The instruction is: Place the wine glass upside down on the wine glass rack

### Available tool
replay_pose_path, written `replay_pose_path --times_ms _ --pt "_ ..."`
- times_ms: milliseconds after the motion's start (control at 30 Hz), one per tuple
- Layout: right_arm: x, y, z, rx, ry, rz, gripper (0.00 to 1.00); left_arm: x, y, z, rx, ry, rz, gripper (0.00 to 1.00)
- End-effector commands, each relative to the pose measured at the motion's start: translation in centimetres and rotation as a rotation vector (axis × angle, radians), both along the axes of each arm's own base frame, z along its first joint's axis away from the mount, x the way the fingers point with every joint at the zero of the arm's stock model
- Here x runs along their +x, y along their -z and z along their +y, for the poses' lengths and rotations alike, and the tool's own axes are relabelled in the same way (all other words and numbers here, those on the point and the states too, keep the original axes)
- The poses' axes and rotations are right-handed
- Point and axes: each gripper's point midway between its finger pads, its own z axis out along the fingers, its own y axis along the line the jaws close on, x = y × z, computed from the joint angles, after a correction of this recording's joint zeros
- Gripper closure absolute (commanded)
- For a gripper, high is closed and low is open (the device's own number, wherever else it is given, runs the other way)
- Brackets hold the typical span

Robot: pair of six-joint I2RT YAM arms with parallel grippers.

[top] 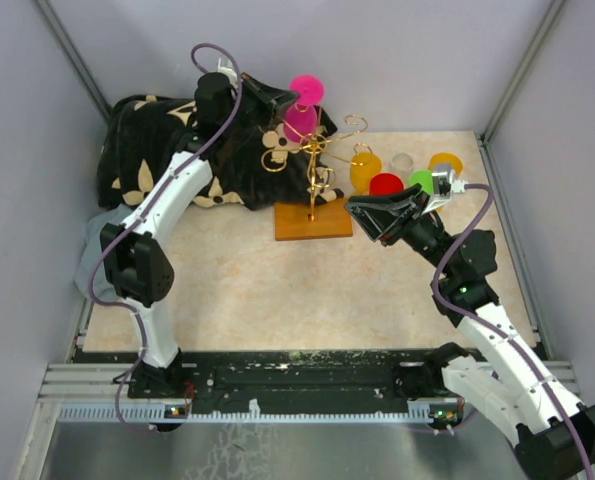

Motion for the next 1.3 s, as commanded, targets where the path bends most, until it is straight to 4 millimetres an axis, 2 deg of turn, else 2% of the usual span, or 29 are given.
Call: replay_pose_path --times_ms 0,333,400,667,767,1000,1167,1267 --pt "-0.5 -1.6 -0.3 0.026 -0.001 -0.065 0.71 -1.2 -2.6 1.2 -0.002 -0.04 -0.062 1.0" --pt "-0.7 -1.8 -0.3 0.031 -0.004 -0.067 0.71 -2.5 -2.0 1.4 -0.029 -0.018 -0.032 1.0" --pt "-0.8 -1.9 -0.3 0.032 -0.006 -0.068 0.71 -2.8 -1.7 1.5 -0.028 -0.02 -0.027 0.93" --pt "-1.0 -1.9 -0.4 0.04 -0.012 -0.066 0.71 -3.2 -1.8 1.8 -0.033 -0.018 -0.026 0.87" --pt "-1.0 -1.9 -0.4 0.041 -0.011 -0.067 0.71 -3.4 -1.8 1.8 -0.035 -0.015 -0.022 0.79" --pt "-1.0 -2.0 -0.4 0.04 -0.007 -0.066 0.71 -4.2 -1.8 2.2 -0.045 -0.016 -0.021 0.77" --pt "-0.8 -2.2 -0.7 0.036 0.017 -0.066 0.71 -5.3 -2.4 2.6 -0.051 -0.018 -0.028 0.69" --pt "-0.5 -2.2 -1.0 0.027 0.041 -0.059 0.71 -6.2 -2.7 3.0 -0.055 -0.019 -0.038 0.67"
